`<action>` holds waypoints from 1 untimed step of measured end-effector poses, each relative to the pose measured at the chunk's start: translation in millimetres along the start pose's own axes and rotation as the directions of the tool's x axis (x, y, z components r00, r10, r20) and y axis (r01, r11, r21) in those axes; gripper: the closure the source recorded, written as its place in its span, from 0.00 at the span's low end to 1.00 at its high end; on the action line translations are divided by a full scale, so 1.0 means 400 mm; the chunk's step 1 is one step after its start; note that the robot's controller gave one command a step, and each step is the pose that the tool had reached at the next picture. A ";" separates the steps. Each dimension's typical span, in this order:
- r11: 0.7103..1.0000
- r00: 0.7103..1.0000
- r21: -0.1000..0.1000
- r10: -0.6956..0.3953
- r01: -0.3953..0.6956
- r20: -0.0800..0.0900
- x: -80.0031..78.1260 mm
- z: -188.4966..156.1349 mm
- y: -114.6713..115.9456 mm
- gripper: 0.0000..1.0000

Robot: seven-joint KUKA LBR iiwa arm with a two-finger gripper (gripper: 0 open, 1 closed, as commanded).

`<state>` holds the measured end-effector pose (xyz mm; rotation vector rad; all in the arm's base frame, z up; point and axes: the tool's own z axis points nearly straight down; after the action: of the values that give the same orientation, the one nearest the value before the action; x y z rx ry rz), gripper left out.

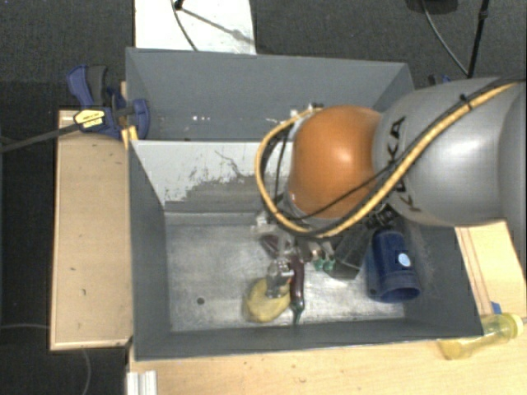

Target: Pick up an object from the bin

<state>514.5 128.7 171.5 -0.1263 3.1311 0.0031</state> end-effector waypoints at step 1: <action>0.997 0.997 0.000 -0.080 0.080 -0.001 0.043 0.147 -0.066 0.00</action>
Offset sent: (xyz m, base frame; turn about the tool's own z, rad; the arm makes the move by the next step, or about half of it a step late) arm -0.0146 -0.0470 -0.0939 -0.0005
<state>500.0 101.0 112.5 -0.2509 3.1245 0.0022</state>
